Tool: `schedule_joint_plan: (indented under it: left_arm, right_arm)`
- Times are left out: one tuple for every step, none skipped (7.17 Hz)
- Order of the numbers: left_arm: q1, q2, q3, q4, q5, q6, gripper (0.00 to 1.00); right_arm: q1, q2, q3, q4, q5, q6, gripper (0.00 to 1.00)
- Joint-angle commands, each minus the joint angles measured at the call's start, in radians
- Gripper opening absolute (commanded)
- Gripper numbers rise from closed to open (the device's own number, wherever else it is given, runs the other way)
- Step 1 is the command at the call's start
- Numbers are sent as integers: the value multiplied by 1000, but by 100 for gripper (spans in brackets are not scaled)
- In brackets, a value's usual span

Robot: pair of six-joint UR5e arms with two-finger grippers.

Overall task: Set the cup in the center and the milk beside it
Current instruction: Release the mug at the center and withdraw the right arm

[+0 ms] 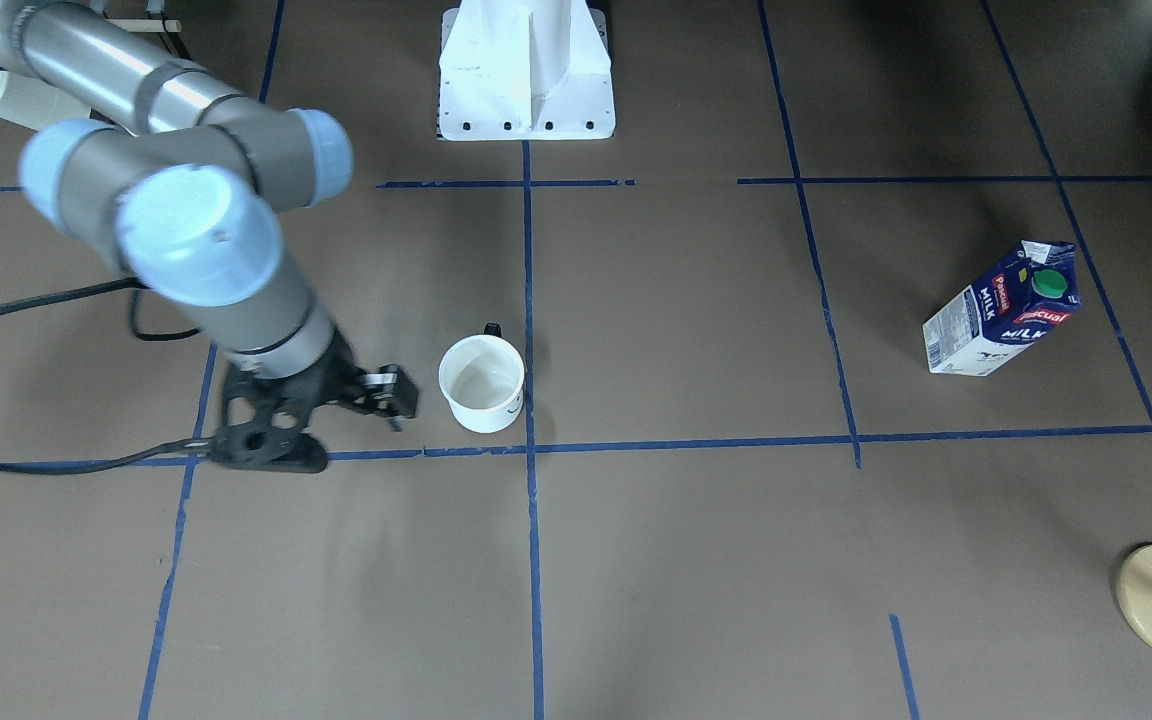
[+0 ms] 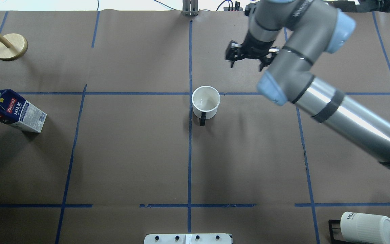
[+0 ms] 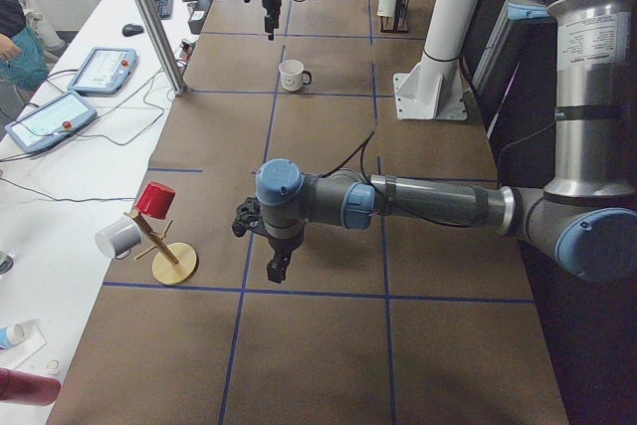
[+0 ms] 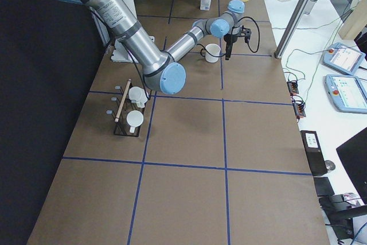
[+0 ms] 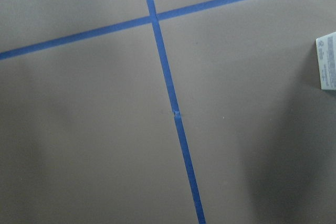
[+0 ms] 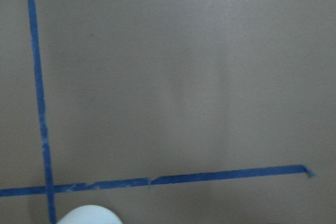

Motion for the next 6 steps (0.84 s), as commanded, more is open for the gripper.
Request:
schedule_joint_plan:
  left_arm:
    - [-2,-52,25,-6,-7,1,100]
    - [-2,-55,26,-10,-7,-2,100]
    - [0,-64,12,-13,-9,-3,100]
    - [0,-65,-10,-13,-15,-8,100]
    - [0,-75,-13,-18,-38,-38,100]
    - [0,-117,-17,-7,-64,-86,100]
  right_arm:
    - [213,-177,67,-18,131,-317,99]
    - [290,-282,117,-19,141,-497,99]
    - [368,-410,180,-19,159,-636,99]
    - [442,-538,251,-34,173,-772,99]
    - [481,-710,326,-28,161,-900,100]
    - [546,-812,348,-20,159,-1019,99]
